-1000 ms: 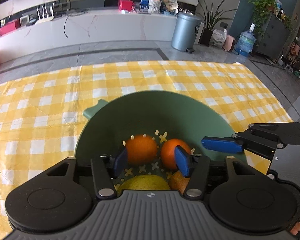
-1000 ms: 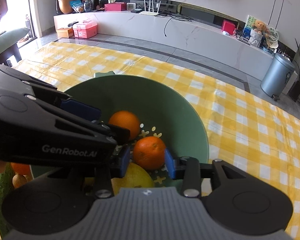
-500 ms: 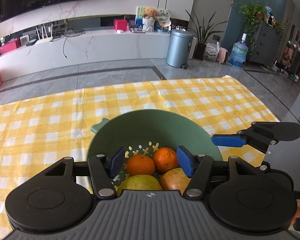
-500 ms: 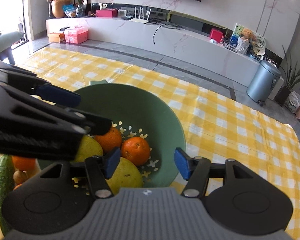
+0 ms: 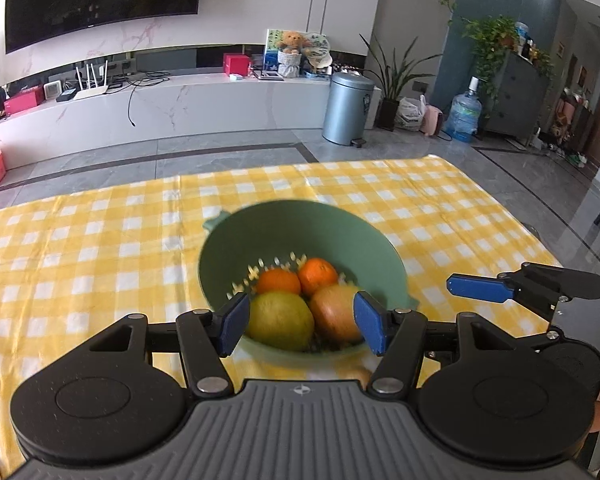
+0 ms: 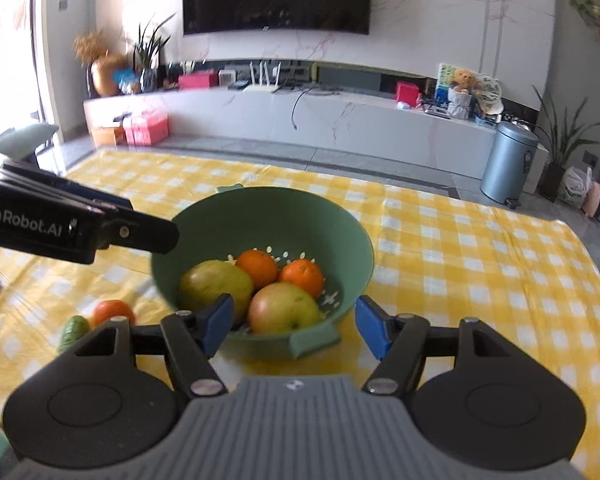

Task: Organize fruits
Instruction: 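Withdraw both open tools from the colander toward the remaining produce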

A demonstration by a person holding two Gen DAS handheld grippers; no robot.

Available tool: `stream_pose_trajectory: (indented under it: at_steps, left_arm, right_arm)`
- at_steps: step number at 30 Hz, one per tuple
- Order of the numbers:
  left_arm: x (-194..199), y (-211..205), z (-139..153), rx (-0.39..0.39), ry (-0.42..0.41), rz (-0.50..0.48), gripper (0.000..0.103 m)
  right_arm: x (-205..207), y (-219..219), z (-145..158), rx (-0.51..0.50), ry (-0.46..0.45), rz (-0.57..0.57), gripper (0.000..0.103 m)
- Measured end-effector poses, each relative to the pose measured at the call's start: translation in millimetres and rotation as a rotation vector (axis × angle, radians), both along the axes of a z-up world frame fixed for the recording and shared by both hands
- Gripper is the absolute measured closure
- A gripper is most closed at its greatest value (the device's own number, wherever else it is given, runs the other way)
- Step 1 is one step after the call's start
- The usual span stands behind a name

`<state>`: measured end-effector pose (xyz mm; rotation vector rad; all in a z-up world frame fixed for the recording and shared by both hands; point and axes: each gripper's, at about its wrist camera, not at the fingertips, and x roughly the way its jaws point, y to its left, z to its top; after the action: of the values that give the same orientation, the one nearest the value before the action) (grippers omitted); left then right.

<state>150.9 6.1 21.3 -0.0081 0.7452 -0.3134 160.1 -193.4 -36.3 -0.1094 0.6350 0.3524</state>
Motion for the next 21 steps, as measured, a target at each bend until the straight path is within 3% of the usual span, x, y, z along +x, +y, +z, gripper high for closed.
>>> stream_pose_trajectory:
  at_steps: [6, 11, 21]
  left_arm:
    - [-30.4, -11.7, -12.2, 0.092, 0.011, -0.056, 0.033]
    - [-51.1, -15.1, -25.4, 0.163, 0.036, -0.079, 0.033]
    - [-60.4, 1.3, -45.5, 0.167, 0.095, -0.046, 0.033]
  right_arm:
    - [-43.5, -9.9, -11.7, 0.096, 0.026, -0.069, 0.038]
    - [-63.7, -2.6, -25.3, 0.098, 0.031, -0.081, 0.037]
    - [-76.8, 5.9, -39.8, 0.099, 0.015, -0.053, 0.036]
